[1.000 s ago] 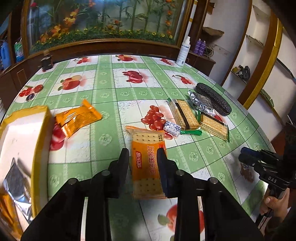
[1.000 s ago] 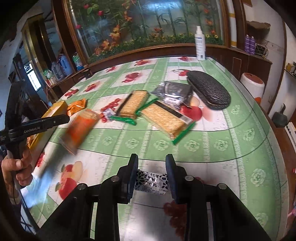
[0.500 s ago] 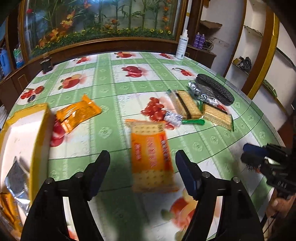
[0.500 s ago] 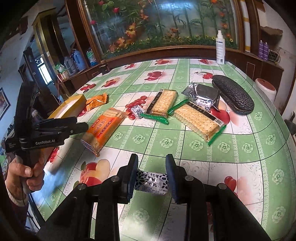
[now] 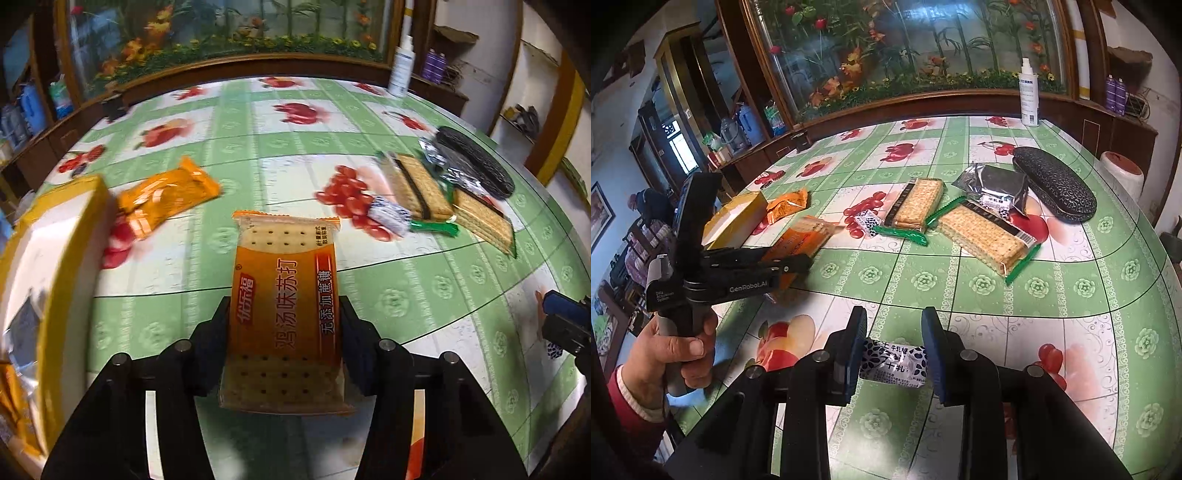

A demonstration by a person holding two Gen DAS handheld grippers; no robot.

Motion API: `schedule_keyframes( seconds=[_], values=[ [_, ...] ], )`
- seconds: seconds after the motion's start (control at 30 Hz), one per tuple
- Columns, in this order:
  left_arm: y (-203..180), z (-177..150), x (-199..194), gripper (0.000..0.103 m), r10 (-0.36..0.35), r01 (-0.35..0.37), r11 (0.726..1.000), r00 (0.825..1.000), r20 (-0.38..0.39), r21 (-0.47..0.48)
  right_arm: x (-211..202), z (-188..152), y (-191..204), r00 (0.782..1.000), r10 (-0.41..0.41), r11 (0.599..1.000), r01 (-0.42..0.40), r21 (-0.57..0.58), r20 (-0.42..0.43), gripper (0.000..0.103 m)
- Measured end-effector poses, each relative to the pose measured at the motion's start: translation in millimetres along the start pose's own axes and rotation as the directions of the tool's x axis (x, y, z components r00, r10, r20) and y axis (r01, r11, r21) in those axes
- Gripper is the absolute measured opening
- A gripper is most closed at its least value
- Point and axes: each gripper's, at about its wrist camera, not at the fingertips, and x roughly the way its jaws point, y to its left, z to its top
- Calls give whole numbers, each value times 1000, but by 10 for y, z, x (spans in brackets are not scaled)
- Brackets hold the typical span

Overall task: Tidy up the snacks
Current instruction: 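Carry the orange cracker pack and black-and-white pack over the tray with both tools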

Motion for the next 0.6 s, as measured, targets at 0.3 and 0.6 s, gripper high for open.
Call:
schedule_keyframes(
  seconds=[0.3, 0.6],
  values=[
    [274, -135, -682, 52, 138, -133, 990, 983, 123, -45, 96, 107, 297, 997, 75, 997, -75, -32, 0, 32],
    [698, -288, -1028, 52, 229, -211, 970, 959, 165, -120, 272, 240, 927, 984, 179, 976, -181, -119, -21, 32]
  ],
)
